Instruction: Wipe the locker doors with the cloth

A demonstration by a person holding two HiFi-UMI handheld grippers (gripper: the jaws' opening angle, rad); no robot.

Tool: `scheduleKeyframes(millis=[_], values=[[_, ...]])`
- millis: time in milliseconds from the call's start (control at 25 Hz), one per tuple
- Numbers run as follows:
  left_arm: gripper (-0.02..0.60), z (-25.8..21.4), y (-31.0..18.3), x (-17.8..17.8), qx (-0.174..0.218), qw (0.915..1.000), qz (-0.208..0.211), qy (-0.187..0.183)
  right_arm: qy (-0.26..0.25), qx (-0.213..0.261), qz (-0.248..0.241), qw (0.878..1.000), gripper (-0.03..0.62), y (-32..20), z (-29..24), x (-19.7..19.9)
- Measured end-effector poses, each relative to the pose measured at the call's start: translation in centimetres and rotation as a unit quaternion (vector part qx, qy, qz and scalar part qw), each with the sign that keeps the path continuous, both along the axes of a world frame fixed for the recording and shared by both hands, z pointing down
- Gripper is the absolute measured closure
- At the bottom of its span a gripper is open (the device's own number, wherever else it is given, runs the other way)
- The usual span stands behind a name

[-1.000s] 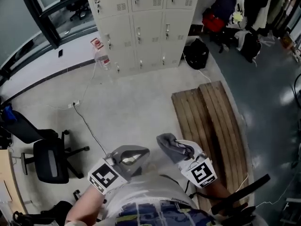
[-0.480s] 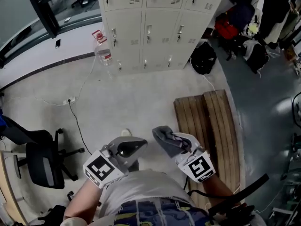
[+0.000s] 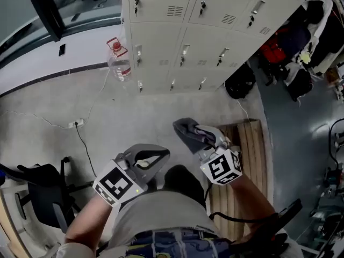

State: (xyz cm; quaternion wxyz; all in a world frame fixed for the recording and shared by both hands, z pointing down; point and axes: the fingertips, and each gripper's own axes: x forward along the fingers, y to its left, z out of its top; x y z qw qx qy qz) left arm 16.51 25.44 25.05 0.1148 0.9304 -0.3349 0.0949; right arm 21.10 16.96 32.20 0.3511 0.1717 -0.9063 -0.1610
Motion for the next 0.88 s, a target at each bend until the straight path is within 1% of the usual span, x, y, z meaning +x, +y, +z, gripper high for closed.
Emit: scheduleKeyframes(millis=[120,240,320,480,600,720,800,880], values=[[0.577,-0.4,-4.1,-1.7,-0.001,0.9997,-0.018,0.014,0.036,0.049,-0.035,0.998,0.503,-6.2,-0.2,-2.9],[0.577,0.0,-8.4,-3.2,-0.006,0.9992,-0.039,0.008,0.065,0.099,-0.071,0.99,0.505,-13.3,-0.3,-5.6],[0.577,0.5,-11.6,-4.1,-0.011,0.9982,-0.058,0.004,0.076,0.127,-0.086,0.985,0.505,-18.6,-0.3,-7.5],[0.577,0.0,-18.2,-4.8,-0.022,0.9963,-0.082,0.002,0.091,0.169,-0.11,0.975,0.505,-28.8,-0.8,-11.3],[0.577,-0.1,-22.8,-4.9,-0.018,0.9948,-0.1,0.007,0.103,0.193,-0.123,0.968,0.505,-35.3,-0.2,-13.7],[0.578,0.4,-25.9,-5.3,-0.019,0.993,-0.116,0.013,0.114,0.205,-0.129,0.964,0.505,-40.1,1.1,-15.6],[0.577,1.0,-27.4,-5.5,-0.025,0.9919,-0.123,0.021,0.126,0.211,-0.133,0.96,0.505,-42.2,2.4,-16.4],[0.577,1.9,-28.5,-5.6,-0.033,0.9917,-0.122,0.023,0.135,0.221,-0.137,0.956,0.505,-43.7,3.5,-17.0]])
